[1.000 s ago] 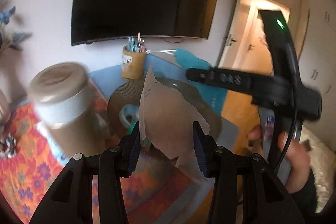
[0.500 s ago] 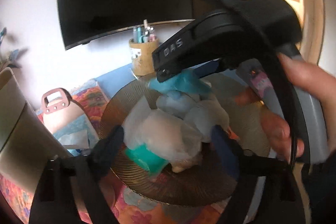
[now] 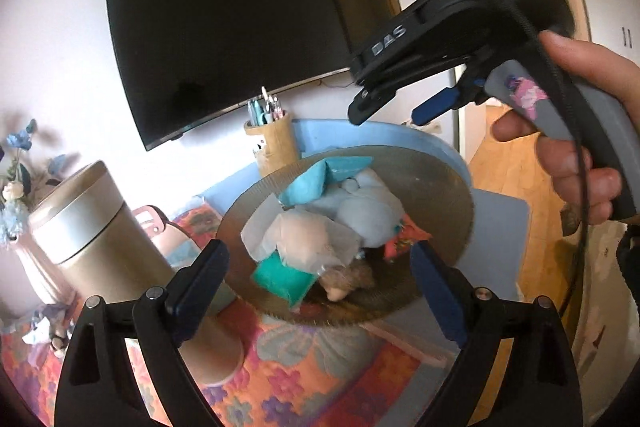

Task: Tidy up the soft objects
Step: 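Bring both tools back over the bed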

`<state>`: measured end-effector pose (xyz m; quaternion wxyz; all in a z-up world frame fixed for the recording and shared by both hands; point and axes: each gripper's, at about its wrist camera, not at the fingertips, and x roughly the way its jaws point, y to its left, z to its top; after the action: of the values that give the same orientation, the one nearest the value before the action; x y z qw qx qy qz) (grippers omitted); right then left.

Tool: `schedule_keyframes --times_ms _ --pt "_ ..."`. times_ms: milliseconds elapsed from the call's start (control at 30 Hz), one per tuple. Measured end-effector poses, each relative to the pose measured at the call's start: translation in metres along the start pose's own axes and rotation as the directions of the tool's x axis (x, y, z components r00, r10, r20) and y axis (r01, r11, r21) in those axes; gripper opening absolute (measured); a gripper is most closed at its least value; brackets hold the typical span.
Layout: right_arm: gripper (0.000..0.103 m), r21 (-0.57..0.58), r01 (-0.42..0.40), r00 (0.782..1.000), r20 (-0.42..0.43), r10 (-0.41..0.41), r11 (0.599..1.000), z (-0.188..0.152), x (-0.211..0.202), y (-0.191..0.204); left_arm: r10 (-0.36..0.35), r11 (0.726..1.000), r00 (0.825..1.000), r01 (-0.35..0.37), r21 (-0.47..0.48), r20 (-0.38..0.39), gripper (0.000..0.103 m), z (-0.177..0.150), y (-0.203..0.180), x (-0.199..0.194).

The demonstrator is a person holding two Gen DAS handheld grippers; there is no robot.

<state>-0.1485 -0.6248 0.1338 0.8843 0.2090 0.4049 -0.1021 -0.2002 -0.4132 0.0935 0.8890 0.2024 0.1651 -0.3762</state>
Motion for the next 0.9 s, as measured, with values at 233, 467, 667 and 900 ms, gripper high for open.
schedule_keyframes --times_ms 233,467,667,900 --pt "0.083 -0.025 -0.065 0.993 0.098 0.068 0.998 -0.057 -0.060 0.012 -0.183 0.982 0.983 0.183 -0.037 0.012 0.092 -0.021 0.015 -0.057" --pt "0.091 -0.202 -0.177 0.967 0.148 0.208 0.963 -0.116 -0.096 0.059 -0.170 0.978 0.985 0.168 -0.123 -0.009 0.092 -0.042 0.078 -0.109" --pt "0.091 -0.509 -0.227 0.940 0.108 0.323 0.830 -0.157 -0.107 0.172 0.037 0.950 0.994 -0.068 -0.305 -0.104 0.092 -0.071 0.186 -0.134" --pt "0.102 -0.609 -0.460 0.862 -0.130 0.491 0.647 -0.192 -0.051 0.323 0.331 0.785 0.887 -0.448 -0.428 -0.322 0.092 -0.130 0.324 -0.125"
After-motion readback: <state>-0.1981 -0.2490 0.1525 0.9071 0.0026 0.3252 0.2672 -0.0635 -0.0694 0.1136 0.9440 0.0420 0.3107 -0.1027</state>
